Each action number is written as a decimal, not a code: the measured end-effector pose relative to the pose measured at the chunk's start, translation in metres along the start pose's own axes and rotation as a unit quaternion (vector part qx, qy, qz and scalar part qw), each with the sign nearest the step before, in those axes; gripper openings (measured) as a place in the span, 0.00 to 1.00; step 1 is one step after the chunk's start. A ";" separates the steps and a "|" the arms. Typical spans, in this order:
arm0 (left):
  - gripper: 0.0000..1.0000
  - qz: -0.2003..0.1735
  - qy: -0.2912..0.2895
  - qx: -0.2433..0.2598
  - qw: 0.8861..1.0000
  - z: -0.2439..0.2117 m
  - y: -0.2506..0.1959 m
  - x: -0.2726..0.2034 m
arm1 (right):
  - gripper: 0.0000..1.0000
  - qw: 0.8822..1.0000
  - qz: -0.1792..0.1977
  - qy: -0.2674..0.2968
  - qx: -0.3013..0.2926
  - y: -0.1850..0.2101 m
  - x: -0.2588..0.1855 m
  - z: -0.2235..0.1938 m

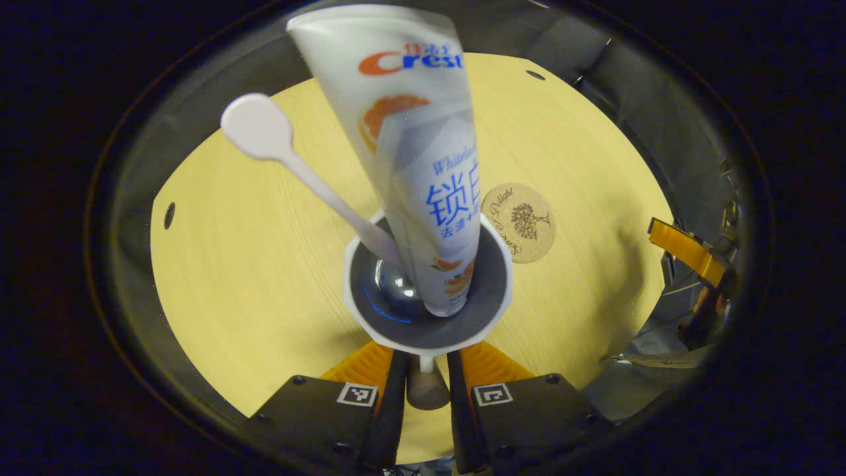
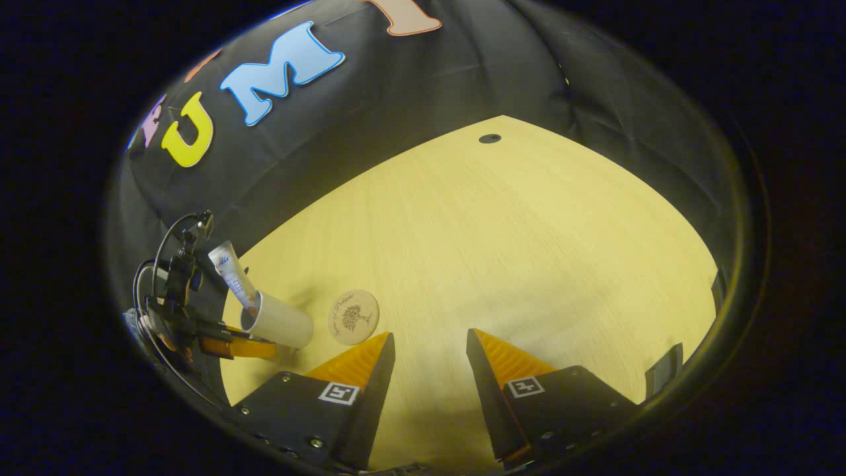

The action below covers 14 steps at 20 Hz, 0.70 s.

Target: Put the toothbrush and toothpaste on the desktop into the cup, then pick up the cup and place it on the coaster on the desktop.

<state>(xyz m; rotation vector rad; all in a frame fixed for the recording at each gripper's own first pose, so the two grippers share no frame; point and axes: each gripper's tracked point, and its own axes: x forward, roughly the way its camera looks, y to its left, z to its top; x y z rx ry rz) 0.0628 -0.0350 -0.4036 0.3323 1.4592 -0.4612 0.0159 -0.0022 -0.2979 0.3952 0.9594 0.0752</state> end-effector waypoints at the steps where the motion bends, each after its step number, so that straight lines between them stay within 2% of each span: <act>1: 0.43 0.003 0.005 0.001 1.000 0.004 0.005 0.003 | 0.66 1.000 -0.002 0.001 0.000 -0.004 -0.001 -0.001; 3: 0.31 0.002 0.007 0.015 1.000 0.006 0.003 0.002 | 0.66 1.000 -0.007 0.003 0.002 -0.013 -0.002 -0.005; 4: 0.30 0.006 0.007 0.022 1.000 0.008 0.003 0.002 | 0.66 1.000 -0.008 0.005 0.004 -0.014 -0.003 -0.006; 5: 0.35 0.005 0.006 0.027 1.000 0.009 -0.001 0.002 | 0.66 1.000 -0.008 0.007 0.007 -0.015 -0.004 -0.008; 7: 0.31 0.007 0.003 0.033 0.999 0.011 -0.004 0.000 | 0.66 1.000 -0.010 0.008 0.012 -0.017 -0.005 -0.010; 8: 0.36 0.007 0.002 0.035 0.999 0.013 -0.005 -0.001 | 0.66 1.000 -0.010 0.009 0.013 -0.017 -0.006 -0.010; 11: 0.36 0.008 -0.001 0.043 0.999 0.017 -0.007 -0.002 | 0.66 1.000 -0.009 0.007 0.012 -0.019 -0.009 -0.010; 12: 0.31 0.009 -0.001 0.046 0.999 0.019 -0.008 -0.003 | 0.66 1.000 -0.008 0.007 0.012 -0.020 -0.010 -0.010; 13: 0.36 0.010 -0.001 0.048 0.999 0.021 -0.014 0.000 | 0.66 1.000 -0.008 0.007 0.012 -0.021 -0.010 -0.011; 14: 0.36 0.011 -0.001 0.051 0.999 0.025 -0.018 0.003 | 0.66 1.000 -0.007 0.006 0.013 -0.021 -0.011 -0.010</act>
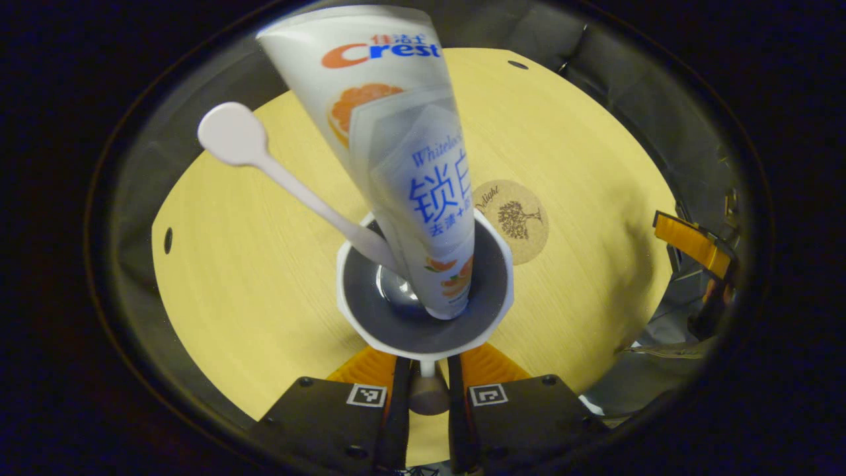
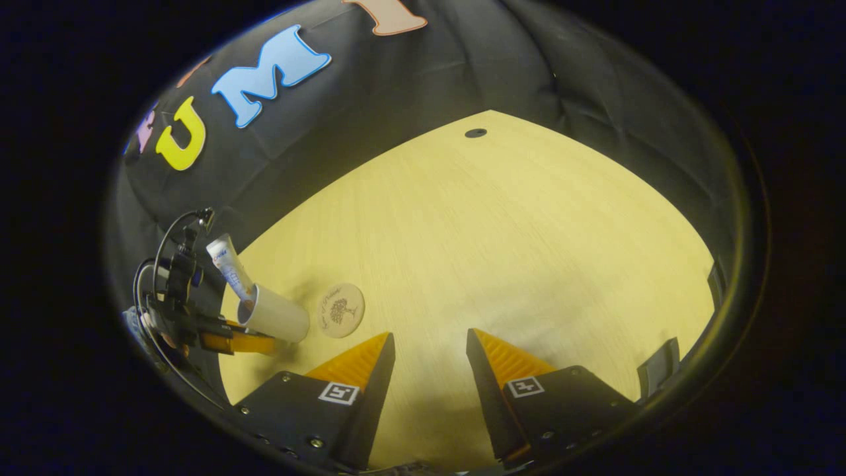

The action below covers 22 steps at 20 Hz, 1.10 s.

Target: Put the toothbrush and toothpaste on the desktop into the cup, then pick up the cup and place it on the coaster on the desktop.

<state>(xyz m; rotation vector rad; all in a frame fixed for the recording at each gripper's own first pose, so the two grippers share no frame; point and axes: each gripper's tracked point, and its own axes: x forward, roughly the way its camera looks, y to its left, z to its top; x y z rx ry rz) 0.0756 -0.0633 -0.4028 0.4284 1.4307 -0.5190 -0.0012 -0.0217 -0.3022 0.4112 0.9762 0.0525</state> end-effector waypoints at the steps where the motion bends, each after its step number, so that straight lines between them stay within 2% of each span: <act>1: 0.31 0.001 -0.001 0.004 1.000 0.004 -0.004 0.001 | 0.66 1.000 0.000 0.000 0.000 -0.002 -0.001 -0.001; 3: 0.31 0.005 -0.005 0.017 1.000 0.012 -0.009 0.000 | 0.66 1.000 -0.002 -0.001 0.005 -0.008 -0.004 -0.003; 4: 0.36 0.007 -0.007 0.023 1.000 0.018 -0.012 -0.001 | 0.66 1.000 -0.003 -0.001 0.008 -0.011 -0.005 -0.004; 5: 0.36 0.007 -0.010 0.029 1.000 0.024 -0.014 -0.001 | 0.66 1.000 -0.005 -0.001 0.012 -0.015 -0.006 -0.004; 6: 0.31 0.008 -0.013 0.035 0.999 0.030 -0.017 -0.001 | 0.66 1.000 -0.006 -0.002 0.016 -0.018 -0.007 -0.004; 12: 0.31 0.004 -0.016 0.075 0.997 0.058 -0.044 0.000 | 0.66 0.999 -0.017 -0.007 0.036 -0.041 -0.014 -0.005; 22: 0.31 0.004 0.004 0.083 0.996 0.072 -0.066 0.016 | 0.66 0.997 -0.035 -0.003 0.069 -0.078 -0.026 -0.005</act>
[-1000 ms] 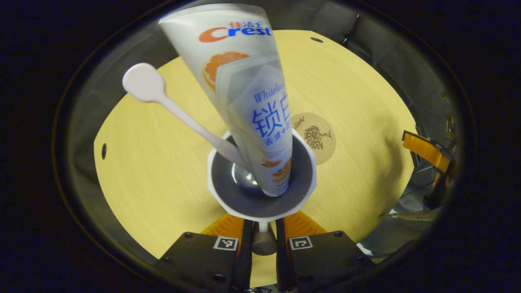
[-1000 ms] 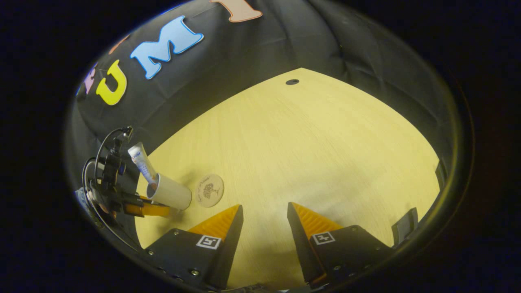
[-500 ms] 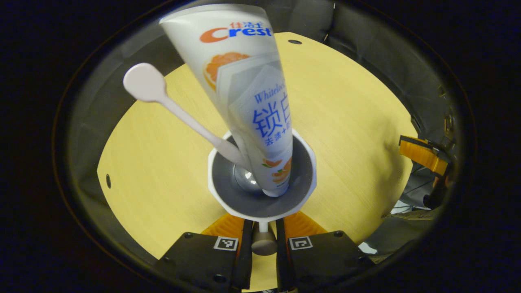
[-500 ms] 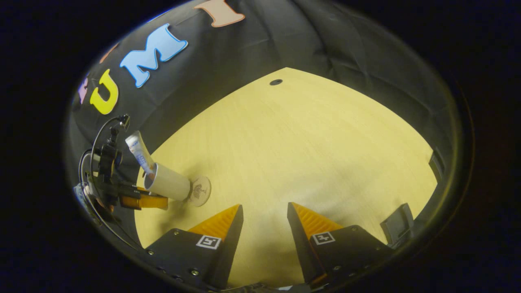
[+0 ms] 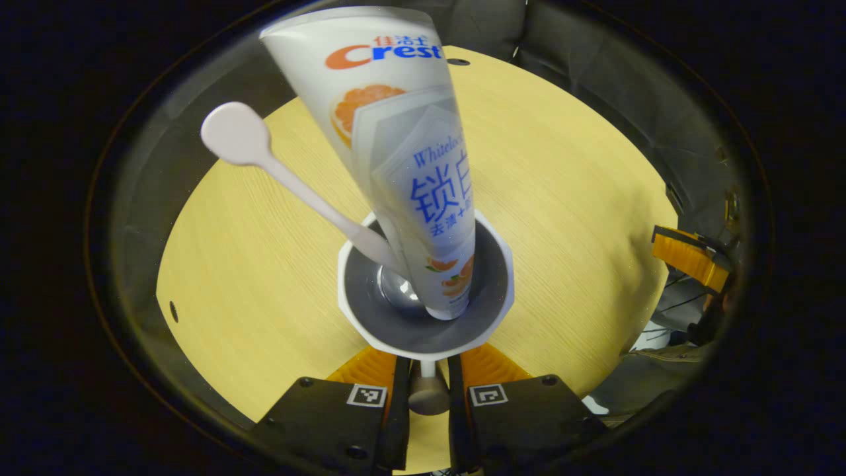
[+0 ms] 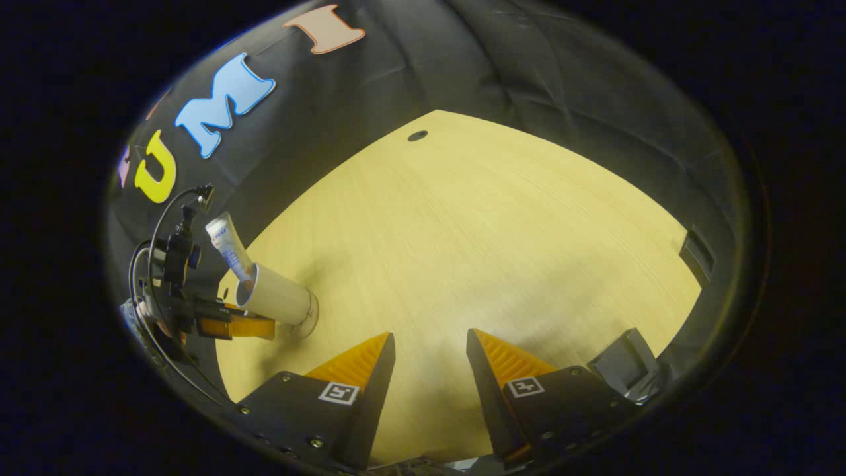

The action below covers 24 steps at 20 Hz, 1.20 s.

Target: Put the toothbrush and toothpaste on the desktop into the cup, then pick up the cup and place it on the coaster on the desktop.

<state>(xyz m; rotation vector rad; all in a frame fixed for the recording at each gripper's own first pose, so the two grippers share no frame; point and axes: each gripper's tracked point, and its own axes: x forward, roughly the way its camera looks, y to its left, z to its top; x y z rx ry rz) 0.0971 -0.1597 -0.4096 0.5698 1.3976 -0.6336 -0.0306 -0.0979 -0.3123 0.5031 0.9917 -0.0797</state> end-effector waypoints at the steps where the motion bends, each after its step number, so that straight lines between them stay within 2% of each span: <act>1: 0.31 0.002 -0.001 0.001 1.000 0.002 0.001 0.001 | 0.66 1.000 0.000 0.000 0.002 -0.001 0.000 0.001; 10: 0.31 0.007 0.008 -0.015 1.000 0.003 -0.001 -0.001 | 0.66 1.000 0.013 0.012 0.000 0.002 0.007 0.006; 13: 0.44 0.014 -0.002 -0.021 1.000 0.004 0.001 -0.002 | 0.66 1.000 0.018 0.011 -0.004 0.003 0.007 0.009; 16: 0.81 0.033 -0.015 -0.018 0.999 0.004 0.008 -0.009 | 0.66 1.000 0.021 0.010 -0.008 0.001 0.006 0.010; 17: 0.75 0.038 -0.019 -0.020 0.999 0.002 0.009 -0.014 | 0.66 1.000 0.023 0.009 -0.008 0.001 0.005 0.010; 19: 0.85 0.043 -0.026 -0.027 0.998 -0.003 0.009 -0.022 | 0.66 1.000 0.027 0.006 -0.010 0.002 0.004 0.011; 20: 0.75 0.046 -0.028 -0.028 0.998 -0.006 0.009 -0.025 | 0.66 1.000 0.028 0.006 -0.011 0.001 0.004 0.012; 24: 0.75 0.071 -0.044 -0.036 0.996 -0.014 0.014 -0.039 | 0.66 0.999 0.037 0.005 -0.016 0.001 0.000 0.013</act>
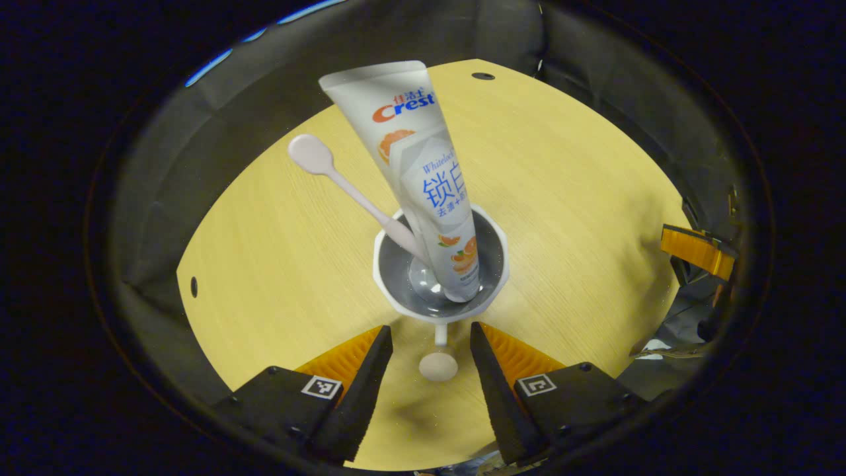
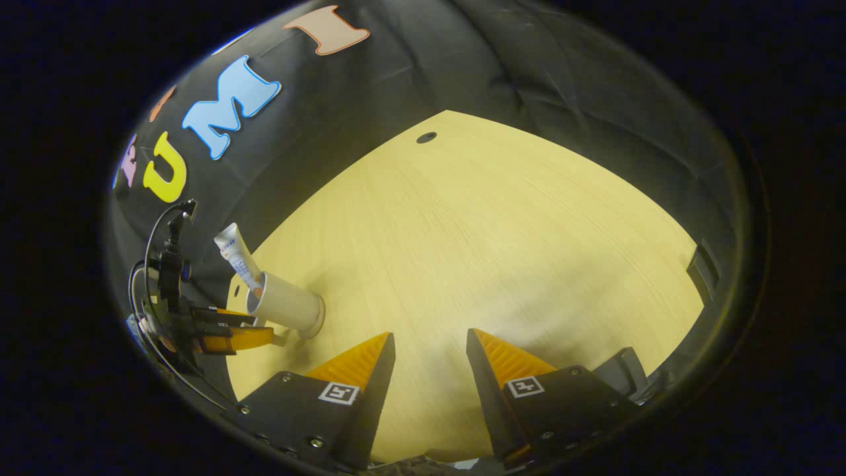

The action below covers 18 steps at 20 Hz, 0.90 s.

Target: Put the toothbrush and toothpaste on the desktop into the cup, then pick up the cup and place it on the coaster on the desktop.

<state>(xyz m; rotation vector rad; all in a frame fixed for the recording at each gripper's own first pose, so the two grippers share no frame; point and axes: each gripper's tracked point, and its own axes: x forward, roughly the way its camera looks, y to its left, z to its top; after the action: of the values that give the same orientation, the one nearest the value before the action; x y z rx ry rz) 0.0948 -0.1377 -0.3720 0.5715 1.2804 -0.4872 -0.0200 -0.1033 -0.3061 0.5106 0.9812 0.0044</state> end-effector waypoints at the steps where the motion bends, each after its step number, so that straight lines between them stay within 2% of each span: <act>1: 0.83 0.003 -0.003 -0.003 1.000 -0.002 -0.001 -0.006 | 0.66 1.000 0.003 0.000 -0.002 0.000 -0.001 0.000; 2: 1.00 0.009 -0.008 -0.005 1.000 -0.002 -0.002 -0.011 | 0.66 1.000 0.007 0.001 -0.004 0.000 -0.002 0.000; 9: 1.00 0.055 -0.043 -0.029 0.997 -0.010 -0.001 -0.040 | 0.66 0.999 0.040 0.002 -0.033 0.004 -0.021 -0.008; 12: 1.00 0.101 -0.085 -0.050 0.990 -0.008 0.009 -0.066 | 0.66 0.996 0.045 -0.016 -0.071 0.010 -0.031 0.003; 15: 1.00 0.149 -0.181 -0.084 0.968 0.013 0.017 -0.117 | 0.66 0.990 0.048 -0.055 -0.121 0.030 -0.050 0.038; 18: 0.99 0.189 -0.290 -0.114 0.931 0.048 0.015 -0.190 | 0.66 0.977 0.072 -0.127 -0.153 0.069 -0.085 0.094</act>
<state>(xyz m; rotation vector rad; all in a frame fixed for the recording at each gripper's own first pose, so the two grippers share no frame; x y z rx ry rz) 0.0982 -0.1523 -0.1763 0.4175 0.6258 -0.1568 0.0215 -0.1006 -0.1678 0.2881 0.6749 0.2118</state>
